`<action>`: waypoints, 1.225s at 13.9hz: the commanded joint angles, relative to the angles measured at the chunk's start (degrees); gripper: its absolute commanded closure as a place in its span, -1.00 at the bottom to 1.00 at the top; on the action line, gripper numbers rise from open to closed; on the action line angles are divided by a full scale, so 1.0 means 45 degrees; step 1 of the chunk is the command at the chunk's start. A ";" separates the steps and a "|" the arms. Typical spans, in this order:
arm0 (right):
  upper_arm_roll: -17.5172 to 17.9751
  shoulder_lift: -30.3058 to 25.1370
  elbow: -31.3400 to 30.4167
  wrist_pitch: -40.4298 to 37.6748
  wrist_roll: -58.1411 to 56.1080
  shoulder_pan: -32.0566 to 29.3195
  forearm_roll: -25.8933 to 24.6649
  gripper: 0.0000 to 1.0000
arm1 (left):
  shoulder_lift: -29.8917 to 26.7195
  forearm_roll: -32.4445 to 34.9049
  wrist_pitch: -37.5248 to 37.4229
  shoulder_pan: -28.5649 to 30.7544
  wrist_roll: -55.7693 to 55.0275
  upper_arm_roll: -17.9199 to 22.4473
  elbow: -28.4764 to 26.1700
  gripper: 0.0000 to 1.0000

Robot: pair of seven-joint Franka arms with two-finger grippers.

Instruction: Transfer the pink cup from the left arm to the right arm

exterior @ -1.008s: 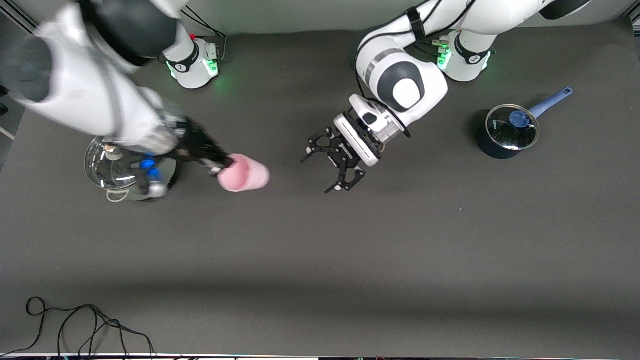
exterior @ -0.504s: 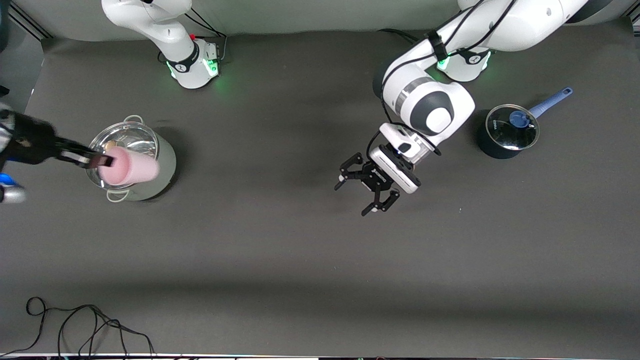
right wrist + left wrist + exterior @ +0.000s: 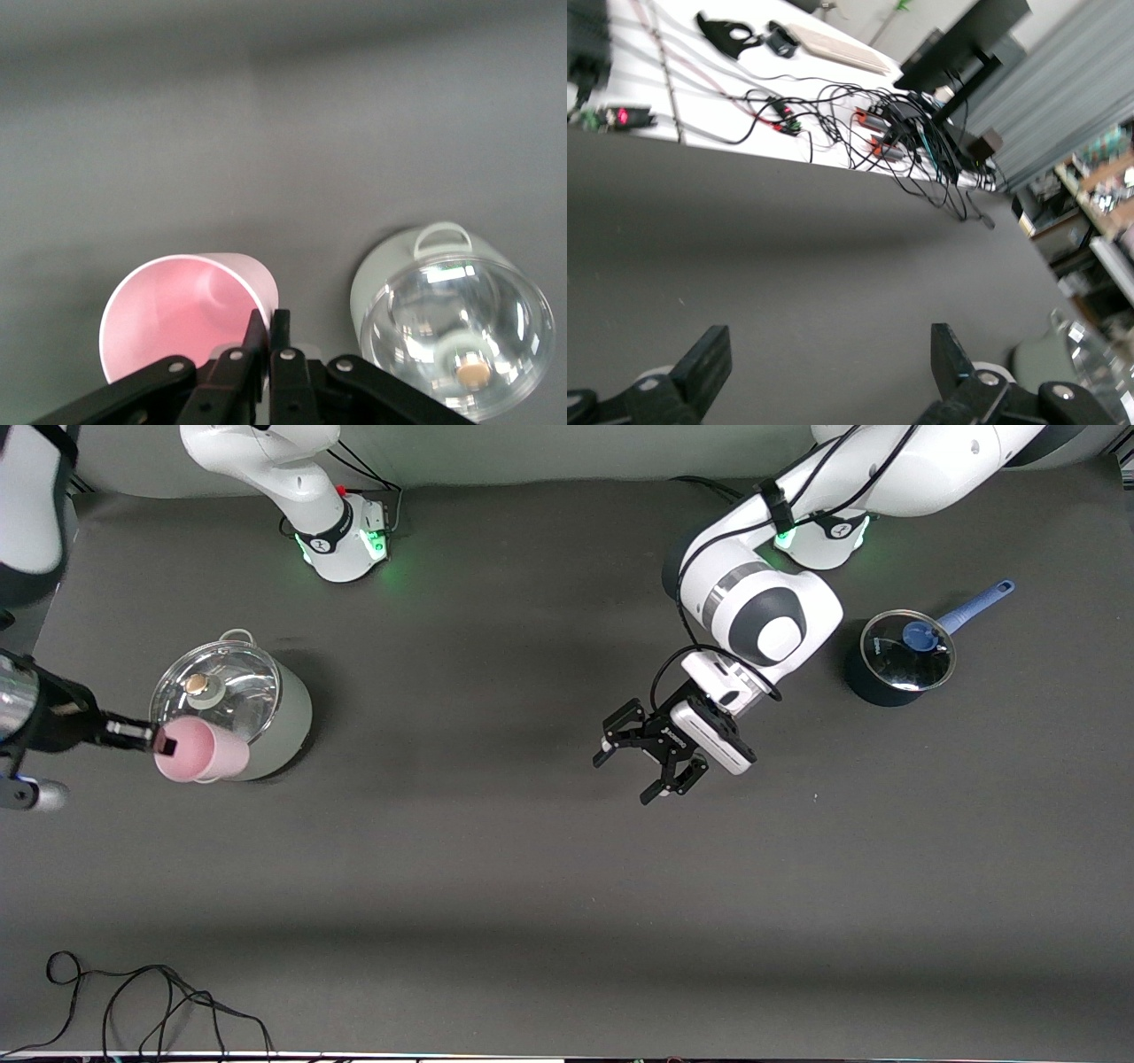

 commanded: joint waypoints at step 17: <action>-0.0293 0.0288 -0.9065 1.0608 -0.1248 0.1111 -0.0036 1.00 | 0.1019 0.6407 -0.1265 0.0769 -0.5287 -0.0388 0.0363 -1.00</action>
